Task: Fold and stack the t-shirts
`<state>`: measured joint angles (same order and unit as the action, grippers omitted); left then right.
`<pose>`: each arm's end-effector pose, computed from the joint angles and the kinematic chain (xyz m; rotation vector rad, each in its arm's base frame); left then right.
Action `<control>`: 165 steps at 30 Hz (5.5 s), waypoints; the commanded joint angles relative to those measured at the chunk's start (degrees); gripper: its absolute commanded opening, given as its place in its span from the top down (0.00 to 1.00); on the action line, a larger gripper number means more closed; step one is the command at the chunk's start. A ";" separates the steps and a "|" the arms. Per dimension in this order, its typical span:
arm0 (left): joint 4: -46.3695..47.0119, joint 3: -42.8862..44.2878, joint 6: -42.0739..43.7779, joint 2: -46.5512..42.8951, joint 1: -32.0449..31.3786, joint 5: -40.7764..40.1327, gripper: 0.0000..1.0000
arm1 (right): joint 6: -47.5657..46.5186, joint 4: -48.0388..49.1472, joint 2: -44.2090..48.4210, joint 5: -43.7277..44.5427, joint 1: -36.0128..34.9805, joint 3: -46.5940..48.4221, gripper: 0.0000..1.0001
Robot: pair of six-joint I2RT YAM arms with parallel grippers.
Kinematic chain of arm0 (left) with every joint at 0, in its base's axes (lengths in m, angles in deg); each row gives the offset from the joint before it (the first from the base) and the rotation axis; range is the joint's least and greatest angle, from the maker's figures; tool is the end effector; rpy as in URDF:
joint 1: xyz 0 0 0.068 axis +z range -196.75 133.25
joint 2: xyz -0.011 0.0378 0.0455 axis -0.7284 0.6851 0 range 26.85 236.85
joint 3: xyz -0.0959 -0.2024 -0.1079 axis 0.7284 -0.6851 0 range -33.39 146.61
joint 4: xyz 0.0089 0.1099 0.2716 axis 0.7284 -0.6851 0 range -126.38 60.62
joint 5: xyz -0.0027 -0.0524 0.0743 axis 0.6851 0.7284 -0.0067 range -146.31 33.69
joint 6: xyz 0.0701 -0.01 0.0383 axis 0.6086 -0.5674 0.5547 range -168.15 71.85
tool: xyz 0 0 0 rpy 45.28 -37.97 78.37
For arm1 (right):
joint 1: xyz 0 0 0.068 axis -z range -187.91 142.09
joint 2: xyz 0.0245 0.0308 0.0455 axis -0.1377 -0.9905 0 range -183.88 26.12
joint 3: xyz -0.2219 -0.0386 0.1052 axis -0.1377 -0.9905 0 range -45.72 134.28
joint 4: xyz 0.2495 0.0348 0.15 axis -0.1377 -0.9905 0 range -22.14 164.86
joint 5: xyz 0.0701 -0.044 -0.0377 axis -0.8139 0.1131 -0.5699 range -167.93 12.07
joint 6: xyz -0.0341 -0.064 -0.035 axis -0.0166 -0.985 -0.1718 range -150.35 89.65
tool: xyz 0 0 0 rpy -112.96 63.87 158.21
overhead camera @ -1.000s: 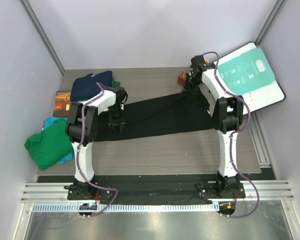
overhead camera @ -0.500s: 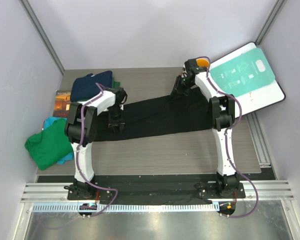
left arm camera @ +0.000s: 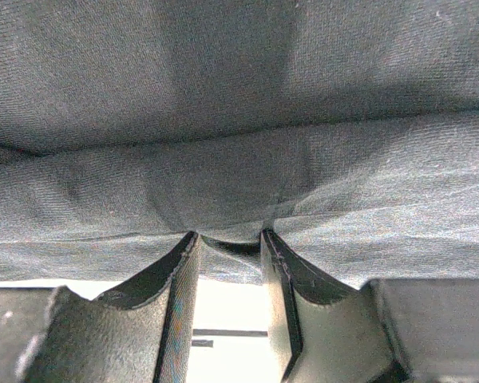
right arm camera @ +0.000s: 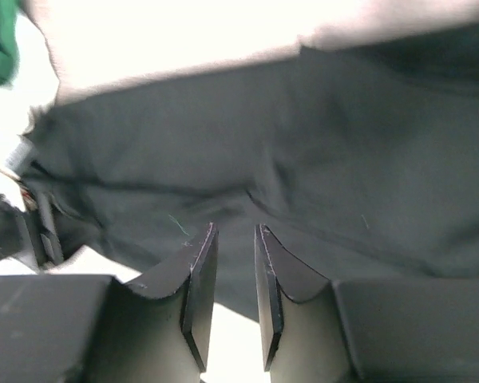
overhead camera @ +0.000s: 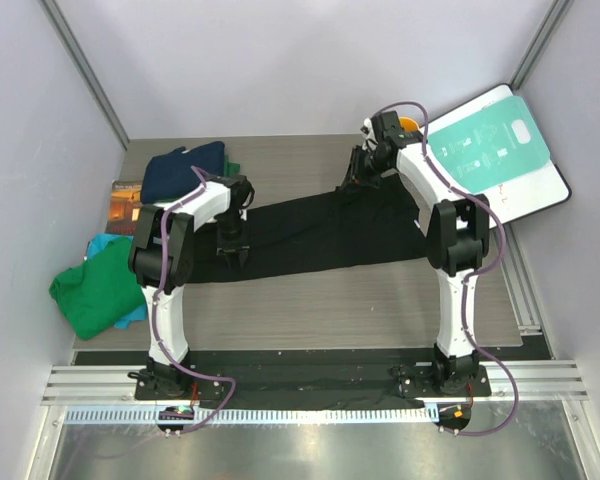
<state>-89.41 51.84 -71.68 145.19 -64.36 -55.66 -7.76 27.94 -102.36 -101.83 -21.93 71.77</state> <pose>0.3731 -0.1193 0.0785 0.1600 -3.0820 -0.0132 0.5043 0.1549 0.1897 0.0369 2.6410 0.7678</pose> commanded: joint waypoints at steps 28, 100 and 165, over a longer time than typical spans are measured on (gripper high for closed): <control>-5.80 -9.55 -2.22 -1.62 -9.90 -10.23 1.00 | -3.87 -5.47 -4.04 19.60 -12.34 -15.03 0.99; -3.70 -2.42 -10.39 -12.61 -17.99 -17.44 0.65 | 7.78 22.06 4.63 -11.99 -5.31 -14.61 0.56; -10.20 4.09 -24.20 -7.95 -24.93 -9.87 0.79 | -2.37 -5.03 14.31 15.11 -5.23 -27.13 0.68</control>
<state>-95.97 60.58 -95.75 143.01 -89.98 -60.12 -8.87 23.09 -92.77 -85.33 -27.22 46.33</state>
